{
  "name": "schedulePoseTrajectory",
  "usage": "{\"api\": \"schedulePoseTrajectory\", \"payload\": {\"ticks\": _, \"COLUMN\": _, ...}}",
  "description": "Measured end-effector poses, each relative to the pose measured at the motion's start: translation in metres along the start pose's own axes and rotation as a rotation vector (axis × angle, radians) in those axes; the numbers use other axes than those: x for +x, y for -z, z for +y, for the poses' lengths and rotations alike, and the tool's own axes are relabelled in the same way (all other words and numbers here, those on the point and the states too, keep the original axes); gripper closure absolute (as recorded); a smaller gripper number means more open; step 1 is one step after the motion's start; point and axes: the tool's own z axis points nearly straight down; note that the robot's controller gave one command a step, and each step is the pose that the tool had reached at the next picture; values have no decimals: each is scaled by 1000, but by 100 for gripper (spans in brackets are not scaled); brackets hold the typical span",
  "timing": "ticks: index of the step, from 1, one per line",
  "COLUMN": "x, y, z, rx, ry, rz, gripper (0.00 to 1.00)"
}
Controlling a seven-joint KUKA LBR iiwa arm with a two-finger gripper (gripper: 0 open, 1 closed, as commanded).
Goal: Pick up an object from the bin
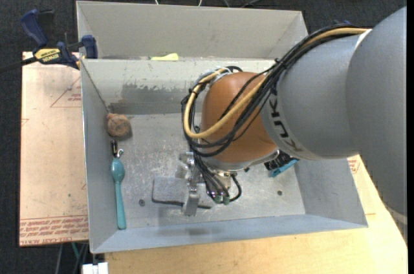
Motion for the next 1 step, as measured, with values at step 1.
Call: {"api": "schedulePoseTrajectory", "payload": {"ticks": 1, "x": 0, "y": 17, "z": 0, "rx": -1, "ry": 0, "rz": 0, "gripper": 100}}
